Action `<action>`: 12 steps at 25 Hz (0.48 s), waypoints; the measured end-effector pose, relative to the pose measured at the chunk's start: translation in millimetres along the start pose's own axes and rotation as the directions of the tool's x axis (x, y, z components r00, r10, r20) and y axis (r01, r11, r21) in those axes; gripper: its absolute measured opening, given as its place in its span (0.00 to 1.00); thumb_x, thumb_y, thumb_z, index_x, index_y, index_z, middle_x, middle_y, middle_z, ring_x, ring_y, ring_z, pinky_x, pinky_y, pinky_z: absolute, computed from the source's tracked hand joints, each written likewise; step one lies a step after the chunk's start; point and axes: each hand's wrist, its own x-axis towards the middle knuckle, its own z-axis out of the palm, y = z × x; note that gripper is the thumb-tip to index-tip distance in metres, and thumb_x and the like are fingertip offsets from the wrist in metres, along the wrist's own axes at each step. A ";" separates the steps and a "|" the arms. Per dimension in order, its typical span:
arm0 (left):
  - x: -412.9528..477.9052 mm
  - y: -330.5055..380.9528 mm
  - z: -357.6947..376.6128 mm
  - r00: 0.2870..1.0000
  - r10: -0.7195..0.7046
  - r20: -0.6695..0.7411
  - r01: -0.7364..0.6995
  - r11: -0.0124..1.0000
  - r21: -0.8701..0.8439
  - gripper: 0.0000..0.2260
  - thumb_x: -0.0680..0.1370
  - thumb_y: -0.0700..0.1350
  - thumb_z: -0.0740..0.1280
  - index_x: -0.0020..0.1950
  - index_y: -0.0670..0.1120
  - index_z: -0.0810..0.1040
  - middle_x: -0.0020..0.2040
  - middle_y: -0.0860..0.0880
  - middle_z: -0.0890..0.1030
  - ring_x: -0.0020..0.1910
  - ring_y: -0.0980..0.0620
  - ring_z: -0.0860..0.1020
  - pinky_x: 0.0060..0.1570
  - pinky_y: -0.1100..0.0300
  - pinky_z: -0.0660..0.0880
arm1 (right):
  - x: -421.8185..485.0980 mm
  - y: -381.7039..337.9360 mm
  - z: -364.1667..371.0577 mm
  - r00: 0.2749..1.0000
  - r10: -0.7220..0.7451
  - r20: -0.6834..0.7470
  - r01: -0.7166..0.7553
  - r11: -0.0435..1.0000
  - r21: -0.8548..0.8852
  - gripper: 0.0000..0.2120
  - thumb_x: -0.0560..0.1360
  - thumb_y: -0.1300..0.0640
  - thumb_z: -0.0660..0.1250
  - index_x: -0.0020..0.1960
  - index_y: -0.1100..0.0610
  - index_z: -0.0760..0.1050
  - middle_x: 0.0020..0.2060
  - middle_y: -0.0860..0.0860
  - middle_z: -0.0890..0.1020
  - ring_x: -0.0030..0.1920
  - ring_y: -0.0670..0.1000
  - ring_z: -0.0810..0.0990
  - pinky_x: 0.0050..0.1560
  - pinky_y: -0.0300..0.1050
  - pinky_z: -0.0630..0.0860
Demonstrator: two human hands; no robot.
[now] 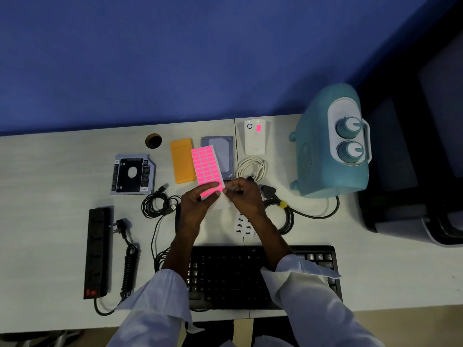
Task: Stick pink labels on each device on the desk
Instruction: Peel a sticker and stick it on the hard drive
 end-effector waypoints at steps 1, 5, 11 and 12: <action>-0.6 0.3 -0.1 1.000 -0.002 0.004 0.002 1.000 -0.002 0.11 0.74 0.40 0.74 0.55 0.51 0.85 0.56 0.53 0.85 0.59 0.54 0.81 0.57 0.61 0.77 | -0.3 0.8 0.0 1.000 -0.009 0.001 0.009 1.000 -0.008 0.06 0.71 0.59 0.75 0.46 0.55 0.80 0.39 0.48 0.83 0.41 0.52 0.83 0.50 0.49 0.82; -1.0 0.6 0.3 1.000 0.010 0.014 -0.010 0.999 0.050 0.11 0.76 0.41 0.73 0.56 0.52 0.85 0.57 0.54 0.84 0.60 0.56 0.80 0.60 0.60 0.77 | -3.6 6.5 2.6 0.989 -0.146 0.020 0.148 0.980 -0.130 0.11 0.70 0.60 0.74 0.49 0.51 0.77 0.28 0.45 0.76 0.30 0.44 0.75 0.38 0.41 0.76; 1.8 -4.0 -3.7 0.999 0.026 0.034 -0.027 1.000 0.005 0.11 0.77 0.41 0.71 0.59 0.47 0.84 0.58 0.49 0.84 0.61 0.50 0.80 0.64 0.52 0.74 | 0.4 4.1 8.1 0.962 -0.262 0.078 0.271 0.950 -0.153 0.09 0.71 0.57 0.75 0.50 0.46 0.82 0.26 0.49 0.76 0.27 0.48 0.72 0.34 0.45 0.74; 2.2 -2.8 -4.3 0.999 0.030 0.043 -0.030 1.000 -0.007 0.11 0.77 0.41 0.71 0.59 0.46 0.84 0.58 0.48 0.84 0.61 0.49 0.80 0.64 0.53 0.74 | 2.1 3.5 9.3 0.960 -0.265 0.090 0.277 0.947 -0.164 0.09 0.71 0.56 0.74 0.50 0.46 0.83 0.28 0.50 0.78 0.28 0.48 0.73 0.35 0.46 0.76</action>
